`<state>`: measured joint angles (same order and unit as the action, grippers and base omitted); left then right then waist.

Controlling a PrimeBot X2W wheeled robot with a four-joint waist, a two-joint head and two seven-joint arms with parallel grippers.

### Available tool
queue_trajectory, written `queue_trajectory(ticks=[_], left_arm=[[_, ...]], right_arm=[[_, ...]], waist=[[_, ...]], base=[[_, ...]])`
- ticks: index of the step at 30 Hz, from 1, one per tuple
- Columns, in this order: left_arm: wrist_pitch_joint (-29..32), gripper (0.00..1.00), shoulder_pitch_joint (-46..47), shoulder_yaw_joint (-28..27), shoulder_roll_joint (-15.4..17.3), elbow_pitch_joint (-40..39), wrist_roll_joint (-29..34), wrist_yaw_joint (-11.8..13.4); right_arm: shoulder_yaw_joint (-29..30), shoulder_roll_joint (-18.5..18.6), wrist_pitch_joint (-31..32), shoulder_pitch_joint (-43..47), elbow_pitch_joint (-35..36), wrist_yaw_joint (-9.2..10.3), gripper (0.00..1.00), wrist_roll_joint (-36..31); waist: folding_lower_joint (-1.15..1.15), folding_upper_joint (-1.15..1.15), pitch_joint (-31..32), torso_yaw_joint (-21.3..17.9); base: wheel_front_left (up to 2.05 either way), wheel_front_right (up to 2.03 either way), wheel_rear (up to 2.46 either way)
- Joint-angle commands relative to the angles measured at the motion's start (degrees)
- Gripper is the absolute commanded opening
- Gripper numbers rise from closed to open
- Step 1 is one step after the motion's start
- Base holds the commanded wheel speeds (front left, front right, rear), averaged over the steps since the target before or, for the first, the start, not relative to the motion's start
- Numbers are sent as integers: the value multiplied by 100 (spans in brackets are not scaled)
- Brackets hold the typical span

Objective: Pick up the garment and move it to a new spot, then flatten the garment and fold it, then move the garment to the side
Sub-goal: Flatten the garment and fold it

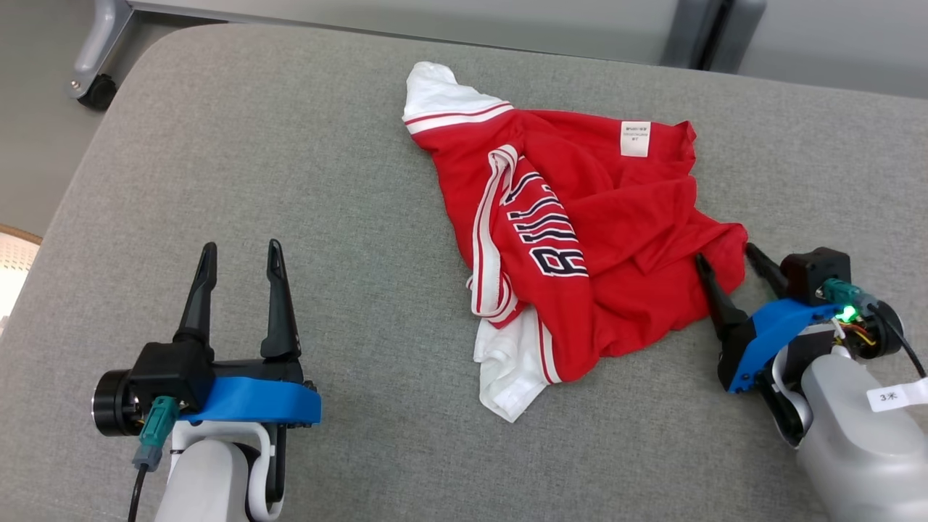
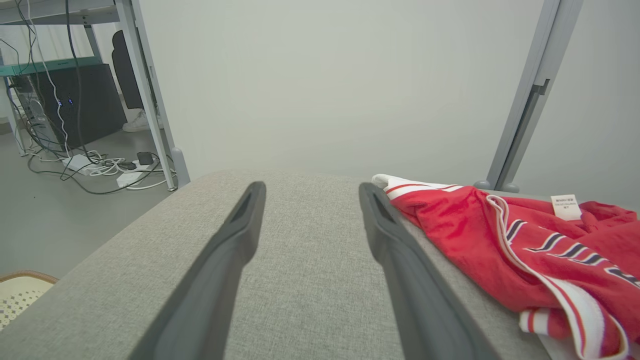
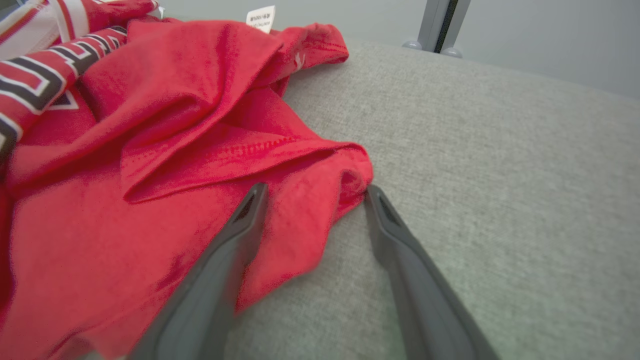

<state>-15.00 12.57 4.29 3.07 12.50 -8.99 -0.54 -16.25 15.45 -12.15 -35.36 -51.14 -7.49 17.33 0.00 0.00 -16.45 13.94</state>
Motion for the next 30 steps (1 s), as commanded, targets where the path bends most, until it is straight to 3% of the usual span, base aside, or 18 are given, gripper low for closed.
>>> queue_trajectory(ticks=[1, 2, 4, 14, 22, 30], left_arm=[[-25, 100, 96, -4, -13, -21, 2, 7], [-25, 100, 102, -1, -12, -24, 2, 14], [-25, 100, 105, 5, -12, -19, 5, 25], [-25, 100, -95, -103, 34, 95, 83, -6], [-25, 100, -339, -244, 136, 108, 105, -49], [-25, 100, -443, -258, 144, 117, 135, -82]], right_arm=[[-21, -26, -42, -111, -76, -2, 100, 51], [-46, -55, -61, -116, -148, -2, 85, 81], [-112, -106, -106, -142, -263, -2, 0, 120], [-367, -237, -303, 158, 82, -2, 0, 479], [-214, -167, -308, 1261, 1336, -2, 0, 719], [332, -106, -155, 2514, 2503, -2, 0, 818]], waist=[[0, 0, -24, 12], [0, 0, -33, 17], [0, 0, -46, 12], [0, 0, 315, -401], [0, 0, 708, -965], [0, 0, 828, -1360]], base=[[0, 0, 0], [0, 0, 0], [0, 0, 0], [0, 0, 0], [0, 0, 0], [0, 0, 0]])
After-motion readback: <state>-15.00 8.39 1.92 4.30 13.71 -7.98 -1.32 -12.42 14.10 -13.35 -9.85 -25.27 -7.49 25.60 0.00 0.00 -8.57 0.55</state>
